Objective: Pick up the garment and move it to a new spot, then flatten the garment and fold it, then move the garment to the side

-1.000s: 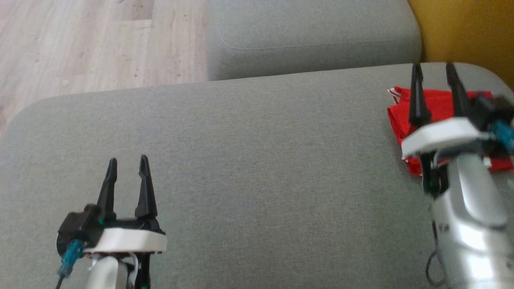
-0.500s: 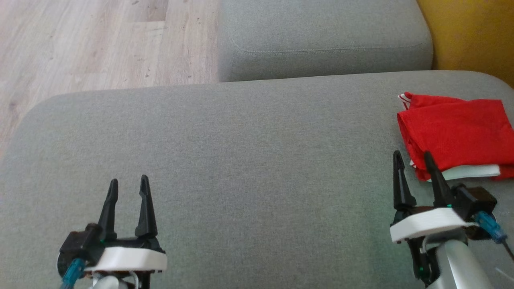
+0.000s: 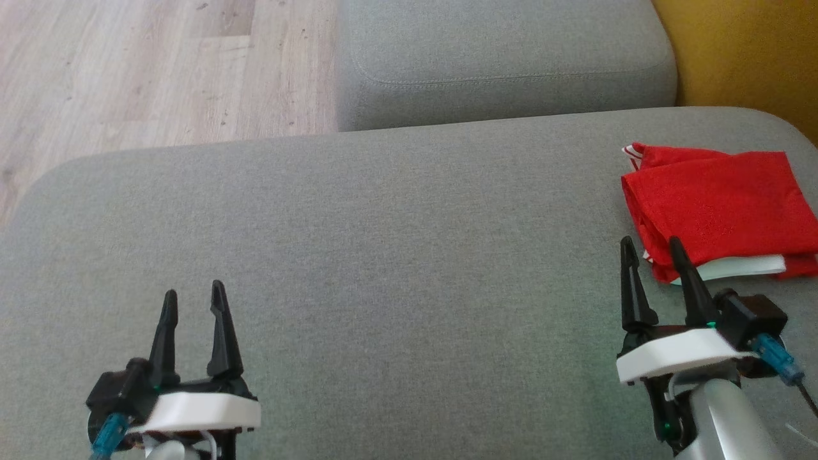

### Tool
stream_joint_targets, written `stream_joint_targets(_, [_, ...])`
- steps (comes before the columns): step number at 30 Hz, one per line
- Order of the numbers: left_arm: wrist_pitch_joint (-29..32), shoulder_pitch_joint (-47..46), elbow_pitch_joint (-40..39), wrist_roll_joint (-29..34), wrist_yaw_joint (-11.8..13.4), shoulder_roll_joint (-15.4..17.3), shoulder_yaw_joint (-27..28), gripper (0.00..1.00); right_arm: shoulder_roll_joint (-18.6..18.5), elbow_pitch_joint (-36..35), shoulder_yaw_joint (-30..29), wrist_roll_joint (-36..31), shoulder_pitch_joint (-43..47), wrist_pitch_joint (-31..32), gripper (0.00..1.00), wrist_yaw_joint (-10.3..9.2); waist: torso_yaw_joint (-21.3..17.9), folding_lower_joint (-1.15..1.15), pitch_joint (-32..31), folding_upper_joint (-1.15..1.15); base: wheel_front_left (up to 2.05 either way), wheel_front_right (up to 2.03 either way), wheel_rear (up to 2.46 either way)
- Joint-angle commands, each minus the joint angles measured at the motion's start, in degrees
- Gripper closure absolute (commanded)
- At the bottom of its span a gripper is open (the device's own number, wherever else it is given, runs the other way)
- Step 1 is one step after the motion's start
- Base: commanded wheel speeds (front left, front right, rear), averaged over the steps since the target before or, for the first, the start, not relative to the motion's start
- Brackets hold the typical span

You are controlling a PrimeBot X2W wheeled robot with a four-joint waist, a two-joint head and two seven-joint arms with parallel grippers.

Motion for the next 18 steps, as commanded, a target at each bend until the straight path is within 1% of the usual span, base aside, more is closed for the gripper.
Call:
stream_joint_targets(1, [-0.5, -1.9, -1.8, -0.4, 0.2, 0.5, 1.9, 0.0, 0.0, -1.6, 1.6, 0.3, -2.5, -0.6, 0.0, 0.12, 0.0, 0.0, 0.0, 0.0, 0.0, 0.0, 0.0])
stream_joint_targets(9, [-0.5, -2.3, -1.5, -1.7, -0.2, 0.5, 2.5, 0.0, 0.0, -1.8, 1.7, 0.6, -2.8, -0.6, 0.0, 0.12, -0.1, 0.0, 0.3, 0.0, 0.0, 0.0, 0.0])
stream_joint_targets(11, [-0.5, -2.2, -1.1, -2.3, 0.3, 0.5, 2.7, 0.0, 0.0, -1.7, 1.8, 0.7, -2.8, -0.6, 0.0, 0.12, -0.2, 0.0, 0.4, 0.0, 0.0, 0.0, 0.0])
stream_joint_targets(12, [0.0, 0.0, 0.4, -2.3, 0.2, 0.0, 0.5, 1.0, 0.0, 0.0, 0.2, 0.4, 0.0, 0.0, 1.0, 0.0, -0.2, 0.0, 0.4, 0.0, 0.0, 0.0, 0.0])
stream_joint_targets(15, [0.4, 1.1, 3.1, -2.4, 0.2, -0.1, 0.3, 1.0, 0.1, 2.5, 0.2, 0.6, 1.2, 0.2, 1.0, 0.0, -0.2, 0.0, 0.4, 0.0, 0.0, 0.0, 0.0])
stream_joint_targets(18, [1.0, 1.1, 3.5, -3.9, 0.2, -0.1, 0.6, 1.0, 0.1, 2.8, -0.1, 2.2, 1.4, 0.7, 1.0, 0.0, -0.2, 0.01, 0.4, 0.0, 0.0, 0.0, 0.0])
